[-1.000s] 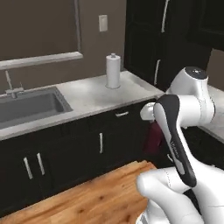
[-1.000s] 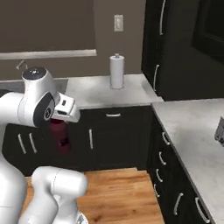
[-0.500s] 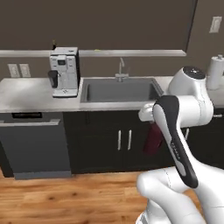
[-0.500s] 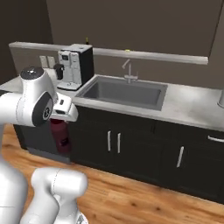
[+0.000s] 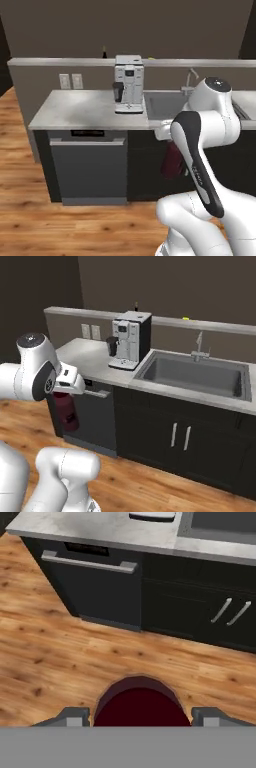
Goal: Place the drinks on the dining counter in a tight cluster.
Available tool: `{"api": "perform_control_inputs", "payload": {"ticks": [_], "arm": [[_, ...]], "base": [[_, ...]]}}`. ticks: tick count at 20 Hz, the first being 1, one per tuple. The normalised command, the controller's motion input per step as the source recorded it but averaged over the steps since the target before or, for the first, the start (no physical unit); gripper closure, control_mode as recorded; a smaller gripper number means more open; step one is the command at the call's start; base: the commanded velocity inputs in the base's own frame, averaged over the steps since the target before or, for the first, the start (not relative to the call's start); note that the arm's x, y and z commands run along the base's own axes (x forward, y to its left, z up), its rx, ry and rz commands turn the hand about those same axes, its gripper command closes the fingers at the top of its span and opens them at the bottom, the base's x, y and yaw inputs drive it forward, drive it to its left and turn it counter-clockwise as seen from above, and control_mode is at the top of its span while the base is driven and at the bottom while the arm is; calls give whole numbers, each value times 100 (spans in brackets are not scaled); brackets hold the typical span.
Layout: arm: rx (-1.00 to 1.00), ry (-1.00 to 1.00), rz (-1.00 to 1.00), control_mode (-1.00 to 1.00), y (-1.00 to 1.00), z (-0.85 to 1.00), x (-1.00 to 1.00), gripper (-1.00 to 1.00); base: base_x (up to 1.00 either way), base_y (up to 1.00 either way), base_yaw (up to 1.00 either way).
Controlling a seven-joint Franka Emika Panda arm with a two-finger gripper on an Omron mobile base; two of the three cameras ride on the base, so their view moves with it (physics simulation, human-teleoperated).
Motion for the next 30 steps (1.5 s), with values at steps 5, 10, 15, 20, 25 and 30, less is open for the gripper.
{"api": "perform_control_inputs", "payload": {"ticks": [5, 10, 15, 20, 25, 30], "arm": [[0, 0, 0, 100, 0, 0, 0, 100], [0, 0, 0, 100, 0, 0, 0, 100], [0, 0, 0, 100, 0, 0, 0, 100], [0, 0, 0, 100, 0, 0, 0, 100], [0, 0, 0, 100, 0, 0, 0, 100], [0, 0, 0, 100, 0, 0, 0, 100]], "base": [[52, 100, -1], [45, 100, -7], [47, 100, -9], [50, 100, -11], [58, 100, -13], [83, 100, -16]]}}
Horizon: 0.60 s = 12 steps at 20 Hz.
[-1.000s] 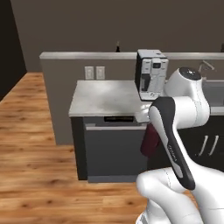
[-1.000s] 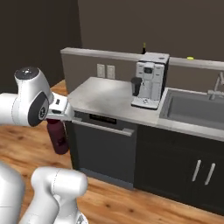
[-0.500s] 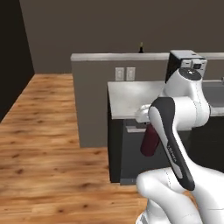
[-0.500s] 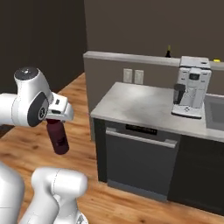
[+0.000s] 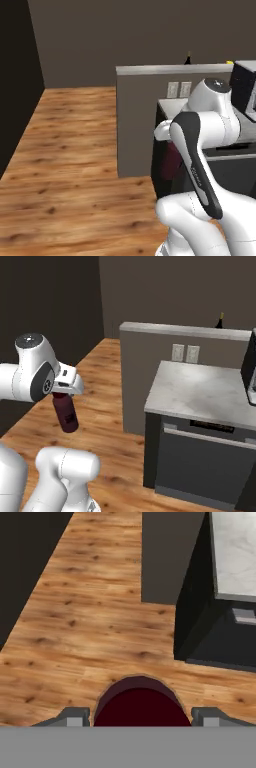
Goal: Place the drinks on the dining counter in a tight cluster.
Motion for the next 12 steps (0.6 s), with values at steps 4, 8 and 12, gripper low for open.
{"api": "perform_control_inputs", "payload": {"ticks": [4, 8, 12], "arm": [[0, 0, 0, 100, 0, 0, 0, 100], [0, 0, 0, 100, 0, 0, 0, 100], [0, 0, 0, 100, 0, 0, 0, 100]], "base": [[100, 100, -19], [100, 100, -20], [100, 100, -20]]}}
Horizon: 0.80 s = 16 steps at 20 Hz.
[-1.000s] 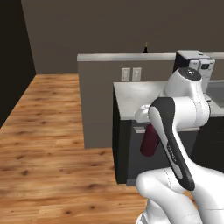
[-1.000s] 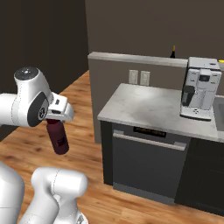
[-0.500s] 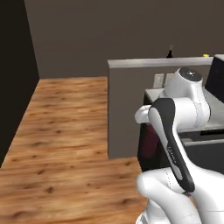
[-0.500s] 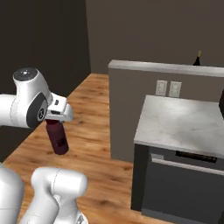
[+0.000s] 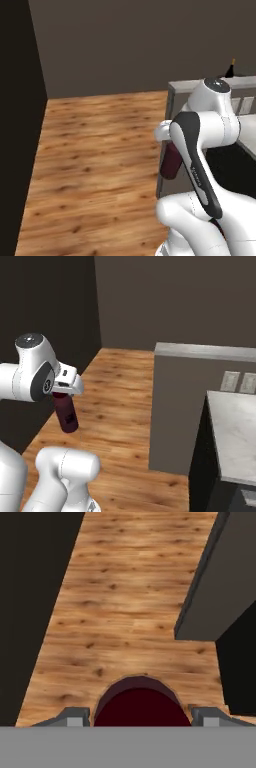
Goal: Place the drinks on the dining counter in a tight cluster.
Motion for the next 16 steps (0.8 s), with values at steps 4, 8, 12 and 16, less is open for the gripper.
{"api": "perform_control_inputs", "payload": {"ticks": [4, 8, 12, 16], "arm": [[0, 0, 0, 100, 0, 0, 0, 100], [0, 0, 0, 100, 0, 0, 0, 100], [0, 0, 0, 100, 0, 0, 0, 100], [0, 0, 0, 100, 0, 0, 0, 100]], "base": [[100, 100, -24], [100, 86, -32], [100, 50, -36], [100, 55, -37]]}}
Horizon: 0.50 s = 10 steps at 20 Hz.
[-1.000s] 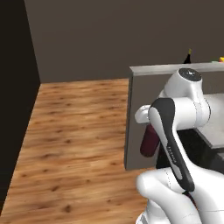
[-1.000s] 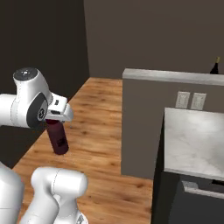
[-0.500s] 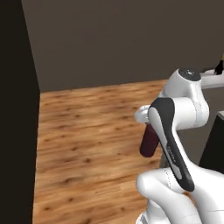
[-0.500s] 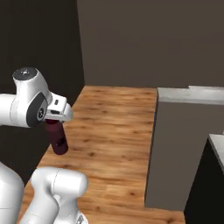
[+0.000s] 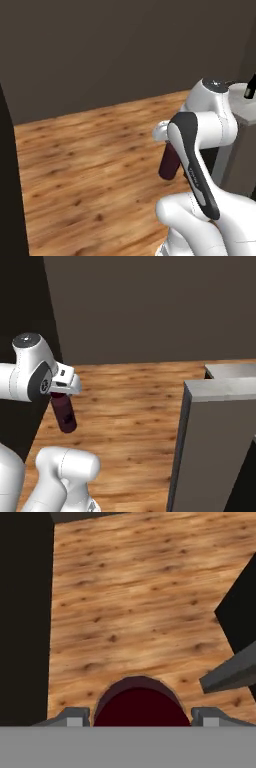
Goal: Place the drinks on the dining counter in a tight cluster.
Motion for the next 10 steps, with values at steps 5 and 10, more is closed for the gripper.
{"api": "perform_control_inputs", "payload": {"ticks": [5, 10], "arm": [[0, 0, 0, 100, 0, 0, 0, 100], [0, 0, 0, 100, 0, 0, 0, 100]], "base": [[100, 60, -38], [100, 61, -40]]}}
